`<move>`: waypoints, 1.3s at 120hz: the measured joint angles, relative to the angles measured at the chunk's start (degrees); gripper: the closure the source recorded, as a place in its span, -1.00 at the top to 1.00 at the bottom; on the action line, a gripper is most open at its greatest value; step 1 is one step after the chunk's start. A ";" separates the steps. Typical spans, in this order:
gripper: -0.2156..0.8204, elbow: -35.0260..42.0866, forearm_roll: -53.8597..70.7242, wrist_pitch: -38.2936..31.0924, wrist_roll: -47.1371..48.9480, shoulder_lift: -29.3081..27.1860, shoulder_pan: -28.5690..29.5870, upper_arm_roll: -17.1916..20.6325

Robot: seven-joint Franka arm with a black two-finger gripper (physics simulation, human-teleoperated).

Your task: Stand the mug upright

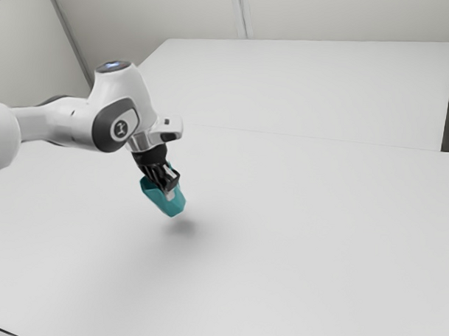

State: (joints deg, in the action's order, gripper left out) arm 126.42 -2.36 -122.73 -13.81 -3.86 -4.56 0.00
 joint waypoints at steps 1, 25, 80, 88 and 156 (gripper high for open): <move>-0.93 0.13 0.04 -0.18 0.16 -0.01 0.02 0.00; -0.93 2.19 0.47 -3.04 3.77 -0.06 -0.09 0.10; -0.93 6.42 0.61 -6.58 10.24 -0.94 -0.41 0.63; -0.93 6.54 0.62 -6.92 10.92 -0.75 -0.49 0.63; -0.93 6.50 0.63 -8.35 14.47 1.97 -0.93 0.67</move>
State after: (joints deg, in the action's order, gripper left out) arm 132.92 -1.73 -131.08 0.66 -1.88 -5.48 0.67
